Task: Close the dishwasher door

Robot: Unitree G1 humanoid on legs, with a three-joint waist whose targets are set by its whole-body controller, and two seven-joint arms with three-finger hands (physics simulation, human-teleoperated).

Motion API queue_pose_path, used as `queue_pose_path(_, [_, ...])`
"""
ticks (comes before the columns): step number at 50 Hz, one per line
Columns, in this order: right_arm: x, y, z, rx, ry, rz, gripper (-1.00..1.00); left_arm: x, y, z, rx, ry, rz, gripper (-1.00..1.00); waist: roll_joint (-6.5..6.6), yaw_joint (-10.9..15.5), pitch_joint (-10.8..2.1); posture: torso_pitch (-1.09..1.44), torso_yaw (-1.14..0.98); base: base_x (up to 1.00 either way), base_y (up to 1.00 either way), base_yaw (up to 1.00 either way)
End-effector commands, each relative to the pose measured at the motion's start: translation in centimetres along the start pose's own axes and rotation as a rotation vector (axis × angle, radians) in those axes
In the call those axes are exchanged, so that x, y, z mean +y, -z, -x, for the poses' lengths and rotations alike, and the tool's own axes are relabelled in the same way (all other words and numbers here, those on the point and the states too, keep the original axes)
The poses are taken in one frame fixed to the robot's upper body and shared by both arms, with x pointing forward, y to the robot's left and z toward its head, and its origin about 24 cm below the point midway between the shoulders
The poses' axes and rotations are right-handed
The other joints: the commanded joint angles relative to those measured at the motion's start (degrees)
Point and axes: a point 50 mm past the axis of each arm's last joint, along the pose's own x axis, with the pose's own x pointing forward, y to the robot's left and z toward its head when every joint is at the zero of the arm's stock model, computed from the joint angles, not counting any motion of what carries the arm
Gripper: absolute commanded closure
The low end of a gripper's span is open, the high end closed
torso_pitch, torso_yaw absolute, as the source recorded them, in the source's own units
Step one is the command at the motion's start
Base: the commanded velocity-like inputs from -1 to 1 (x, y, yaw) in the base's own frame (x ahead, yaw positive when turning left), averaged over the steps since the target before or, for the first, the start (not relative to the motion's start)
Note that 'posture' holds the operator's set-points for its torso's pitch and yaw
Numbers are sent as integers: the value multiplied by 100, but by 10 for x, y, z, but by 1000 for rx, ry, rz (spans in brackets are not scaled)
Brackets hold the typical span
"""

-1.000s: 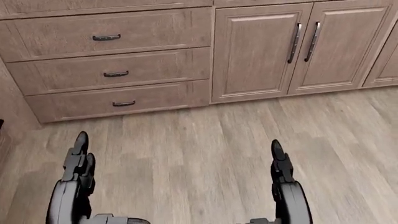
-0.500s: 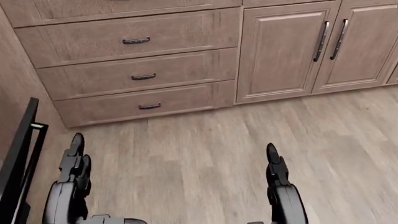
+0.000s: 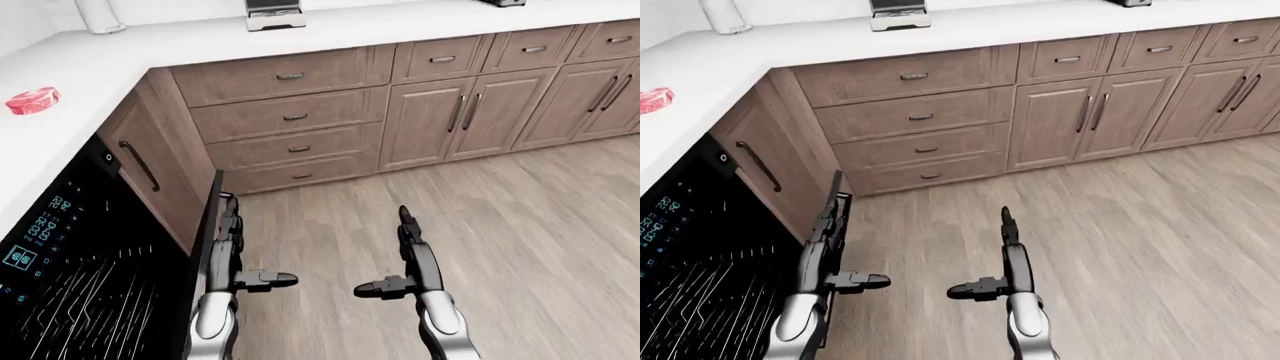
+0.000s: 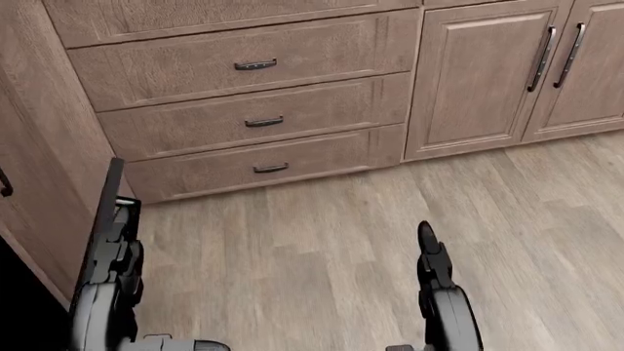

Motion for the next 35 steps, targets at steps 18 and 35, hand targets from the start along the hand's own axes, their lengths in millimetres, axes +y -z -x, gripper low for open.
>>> queue_pose_path(18, [-7,-21,0,-105,17,5,-100,-4,-21,-3,-100,13,8,-100,-812,-126,-75,0,0,0,46,0])
queue_pose_path(35, [-8,-23,2,-111,21,7,-100,-16,-33,-1,-106,36,9,-100,-468,-5,-183,0,0,0,0,0])
